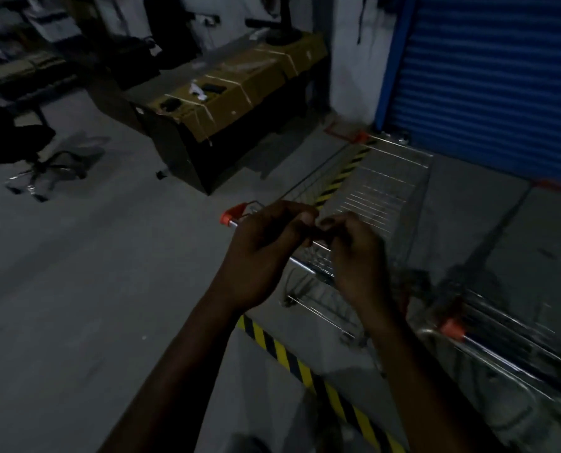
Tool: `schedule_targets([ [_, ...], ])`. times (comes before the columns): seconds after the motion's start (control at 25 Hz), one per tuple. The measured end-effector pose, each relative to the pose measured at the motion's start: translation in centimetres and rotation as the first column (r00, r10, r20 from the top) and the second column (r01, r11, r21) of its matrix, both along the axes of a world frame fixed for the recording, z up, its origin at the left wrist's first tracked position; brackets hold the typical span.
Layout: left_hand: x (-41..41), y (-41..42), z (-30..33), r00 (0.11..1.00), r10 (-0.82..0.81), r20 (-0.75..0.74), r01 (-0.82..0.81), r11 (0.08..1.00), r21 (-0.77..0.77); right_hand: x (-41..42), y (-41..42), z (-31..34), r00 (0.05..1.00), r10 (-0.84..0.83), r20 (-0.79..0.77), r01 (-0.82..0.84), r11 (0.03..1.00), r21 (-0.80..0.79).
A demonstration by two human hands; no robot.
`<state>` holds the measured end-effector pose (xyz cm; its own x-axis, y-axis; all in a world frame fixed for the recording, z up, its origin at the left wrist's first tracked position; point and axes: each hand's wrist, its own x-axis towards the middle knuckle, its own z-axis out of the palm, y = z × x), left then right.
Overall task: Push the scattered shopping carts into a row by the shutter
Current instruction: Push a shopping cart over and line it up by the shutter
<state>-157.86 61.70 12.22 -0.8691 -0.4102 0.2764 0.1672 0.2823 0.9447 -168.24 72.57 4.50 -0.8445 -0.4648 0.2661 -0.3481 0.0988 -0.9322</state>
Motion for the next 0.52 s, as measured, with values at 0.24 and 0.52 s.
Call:
schedule_targets([
  [0.24,-4.5,-14.5,-17.2,0.946,0.061,0.319,0.231,0.564,-0.793,1.4,-1.6,-12.4,0.946,0.031,-0.322,0.271,0.465,0.843],
  [0.52,-8.0,-17.4,-19.1,0.757,0.112,0.644,0.631,0.131,-0.764,3.4,-1.3,-9.0,0.943,-0.271,-0.191,0.242,0.169,0.956],
])
